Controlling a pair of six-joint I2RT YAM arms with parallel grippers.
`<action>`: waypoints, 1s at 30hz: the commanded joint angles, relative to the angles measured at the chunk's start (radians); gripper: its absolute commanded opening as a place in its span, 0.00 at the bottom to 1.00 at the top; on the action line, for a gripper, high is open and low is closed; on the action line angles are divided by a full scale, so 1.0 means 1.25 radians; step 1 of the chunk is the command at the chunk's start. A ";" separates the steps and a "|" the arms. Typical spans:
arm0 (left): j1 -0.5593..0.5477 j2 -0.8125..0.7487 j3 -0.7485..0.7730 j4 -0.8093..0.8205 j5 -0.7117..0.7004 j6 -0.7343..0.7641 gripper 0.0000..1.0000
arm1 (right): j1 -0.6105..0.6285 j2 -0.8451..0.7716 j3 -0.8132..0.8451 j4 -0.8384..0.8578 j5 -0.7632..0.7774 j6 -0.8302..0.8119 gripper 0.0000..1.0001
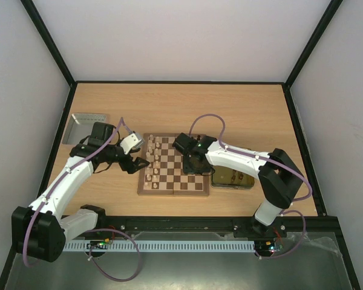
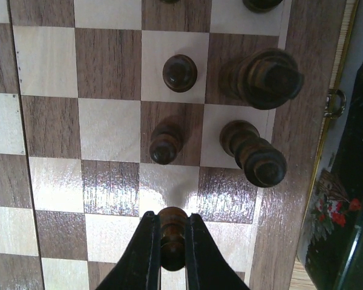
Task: Set up the chess pieces on the board
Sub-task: Place the chess piece on the chessboard.
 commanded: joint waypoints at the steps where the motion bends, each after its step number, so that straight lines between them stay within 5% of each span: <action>1: -0.004 -0.009 -0.009 0.003 0.005 0.000 0.85 | 0.001 0.011 0.021 0.005 0.014 -0.011 0.02; 30: -0.004 -0.006 -0.011 0.002 0.008 0.002 0.85 | -0.024 0.048 0.031 0.021 0.018 -0.030 0.02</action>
